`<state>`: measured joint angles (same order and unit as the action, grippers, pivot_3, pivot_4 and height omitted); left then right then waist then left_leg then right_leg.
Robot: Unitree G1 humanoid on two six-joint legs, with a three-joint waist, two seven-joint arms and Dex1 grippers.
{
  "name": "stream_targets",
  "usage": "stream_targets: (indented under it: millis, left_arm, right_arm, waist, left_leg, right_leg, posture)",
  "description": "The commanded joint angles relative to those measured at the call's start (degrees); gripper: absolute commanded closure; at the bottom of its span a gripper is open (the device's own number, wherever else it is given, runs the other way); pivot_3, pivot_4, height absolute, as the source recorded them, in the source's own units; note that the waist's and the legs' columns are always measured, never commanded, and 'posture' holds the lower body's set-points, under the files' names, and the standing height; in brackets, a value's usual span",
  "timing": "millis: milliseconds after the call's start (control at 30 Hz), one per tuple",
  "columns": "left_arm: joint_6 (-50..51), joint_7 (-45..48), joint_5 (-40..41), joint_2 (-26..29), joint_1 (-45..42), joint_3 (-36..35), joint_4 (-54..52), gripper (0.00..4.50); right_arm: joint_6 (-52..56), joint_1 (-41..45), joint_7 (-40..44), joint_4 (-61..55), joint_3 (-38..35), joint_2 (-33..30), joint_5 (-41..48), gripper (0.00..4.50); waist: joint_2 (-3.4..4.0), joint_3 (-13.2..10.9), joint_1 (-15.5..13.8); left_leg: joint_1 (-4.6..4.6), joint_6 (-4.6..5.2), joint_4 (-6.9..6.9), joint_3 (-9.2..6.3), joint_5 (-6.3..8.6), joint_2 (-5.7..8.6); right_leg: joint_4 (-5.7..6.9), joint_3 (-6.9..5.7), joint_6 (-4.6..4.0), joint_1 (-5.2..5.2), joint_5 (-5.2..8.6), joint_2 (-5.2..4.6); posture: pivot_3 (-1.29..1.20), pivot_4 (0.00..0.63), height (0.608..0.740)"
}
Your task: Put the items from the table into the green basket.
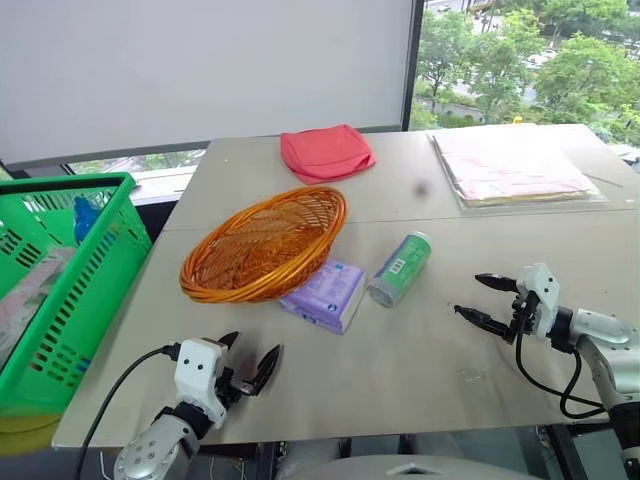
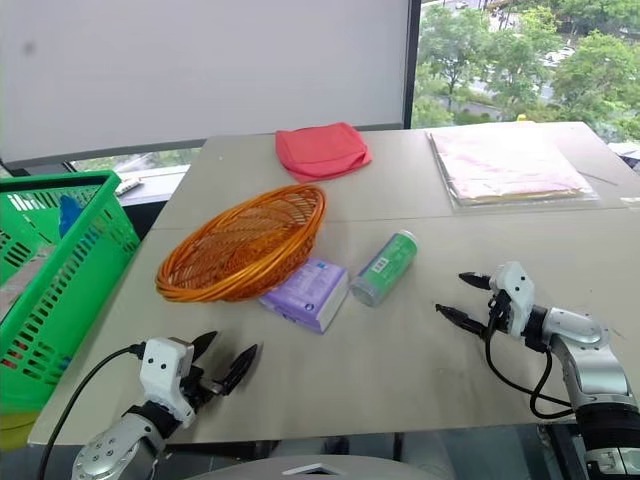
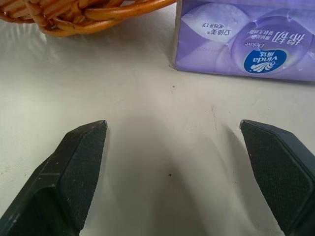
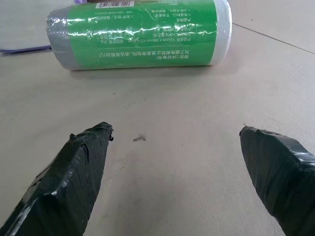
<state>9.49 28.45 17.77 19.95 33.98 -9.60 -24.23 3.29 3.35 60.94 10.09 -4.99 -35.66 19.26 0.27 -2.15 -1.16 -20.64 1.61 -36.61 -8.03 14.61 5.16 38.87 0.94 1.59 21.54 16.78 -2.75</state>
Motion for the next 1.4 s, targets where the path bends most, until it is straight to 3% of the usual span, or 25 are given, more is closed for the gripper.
stream_targets:
  millis: [33,800,933,1100,1233,1400]
  left_arm:
    - [-0.9,0.4,1.1,0.1,-0.2,-0.9,-2.2,0.06]
    - [-5.2,3.7,2.8,1.2,1.1,-3.0,-5.1,0.06]
    - [-5.7,6.4,1.7,6.1,2.7,-5.6,-12.4,0.06]
    - [-7.2,10.8,1.8,12.1,5.0,-11.2,-18.6,0.06]
    - [-8.7,13.1,1.7,15.7,2.4,-16.0,-17.8,0.06]
    - [-8.6,14.4,-0.8,20.3,-6.3,-15.1,-12.7,0.06]
  right_arm:
    - [-1.0,0.7,0.7,-0.4,-1.4,-1.0,0.7,0.0]
    - [0.4,0.7,2.9,-2.1,-1.2,-1.6,1.9,0.0]
    - [7.3,-1.8,10.1,-12.7,-1.1,-2.7,11.9,0.0]
    - [15.5,-2.2,9.2,-25.1,-0.7,-2.2,20.7,0.0]
    - [18.0,0.6,7.8,-28.0,0.3,-2.0,21.8,0.0]
    - [18.9,2.5,6.9,-29.5,2.6,-1.3,20.8,0.0]
  waist:
    - [0.0,0.0,0.0]
    - [-0.03,0.0,-0.5]
    - [-0.03,0.0,-0.8]
    - [-0.1,-0.1,-1.0]
    - [-0.16,-0.2,-1.1]
    - [-0.21,-0.2,-1.5]
  left_leg:
    - [0.0,0.0,0.0,0.0,0.0,0.0]
    - [-0.01,0.01,0.0,0.01,0.01,0.0]
    - [-0.03,0.01,0.0,0.01,0.01,-0.06]
    - [-0.04,0.04,0.01,0.06,0.06,-0.14]
    - [-0.02,0.03,0.01,0.11,0.07,-0.19]
    - [0.0,0.01,-0.04,0.16,0.05,-0.28]
  right_leg:
    - [0.0,0.0,0.0,0.0,0.0,0.0]
    - [-0.01,0.0,0.0,0.0,0.0,0.0]
    - [-0.02,0.0,-0.01,0.02,0.01,0.02]
    - [-0.06,0.04,-0.02,0.02,0.02,0.08]
    - [-0.07,0.07,-0.02,0.02,0.09,0.12]
    - [-0.05,-0.05,-0.08,0.0,-0.02,0.12]
  posture:
    - [0.02,0.0,0.74]
    - [0.01,0.0,0.74]
    - [0.0,0.0,0.74]
    - [0.0,0.0,0.74]
    - [0.0,0.0,0.74]
    - [-0.01,0.0,0.74]
